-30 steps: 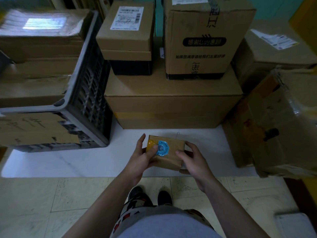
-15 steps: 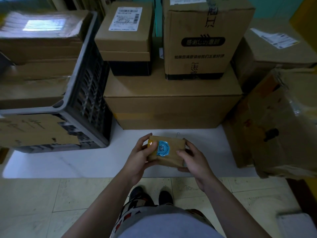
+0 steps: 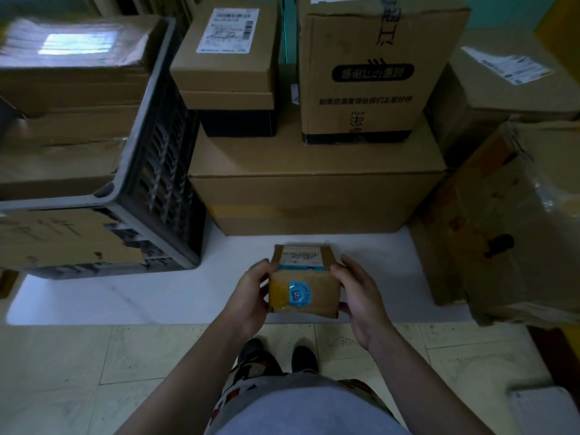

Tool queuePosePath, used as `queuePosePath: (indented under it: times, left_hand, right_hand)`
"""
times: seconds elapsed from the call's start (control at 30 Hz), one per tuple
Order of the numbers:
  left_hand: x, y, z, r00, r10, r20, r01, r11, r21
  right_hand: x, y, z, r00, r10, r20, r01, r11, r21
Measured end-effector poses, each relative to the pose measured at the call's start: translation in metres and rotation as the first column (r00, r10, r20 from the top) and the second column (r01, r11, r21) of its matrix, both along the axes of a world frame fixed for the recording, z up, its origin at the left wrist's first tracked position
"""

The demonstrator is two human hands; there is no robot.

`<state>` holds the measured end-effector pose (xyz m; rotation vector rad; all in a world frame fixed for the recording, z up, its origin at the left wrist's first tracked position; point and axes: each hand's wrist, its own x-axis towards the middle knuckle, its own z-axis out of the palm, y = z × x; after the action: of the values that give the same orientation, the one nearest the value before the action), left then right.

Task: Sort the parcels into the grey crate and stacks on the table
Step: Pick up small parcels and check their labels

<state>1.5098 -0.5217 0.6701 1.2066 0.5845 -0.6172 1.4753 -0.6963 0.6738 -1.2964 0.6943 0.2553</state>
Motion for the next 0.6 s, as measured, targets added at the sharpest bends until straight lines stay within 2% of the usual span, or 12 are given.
queuePosePath:
  times: [0.13, 0.6]
  left_hand:
    - [-0.0016, 0.0005, -0.0019, 0.999, -0.04, 0.0, 0.04, 0.999, 0.028]
    - [0.0051, 0.0036, -0.0005, 0.989, -0.148, 0.016, 0.147, 0.988, 0.048]
  right_hand:
    - [-0.0009, 0.0008, 0.0027, 0.997, 0.077, 0.014, -0.076, 0.996, -0.035]
    - [0.0022, 0.0011, 0.0016, 0.983, 0.181, 0.026, -0.18, 0.982, -0.057]
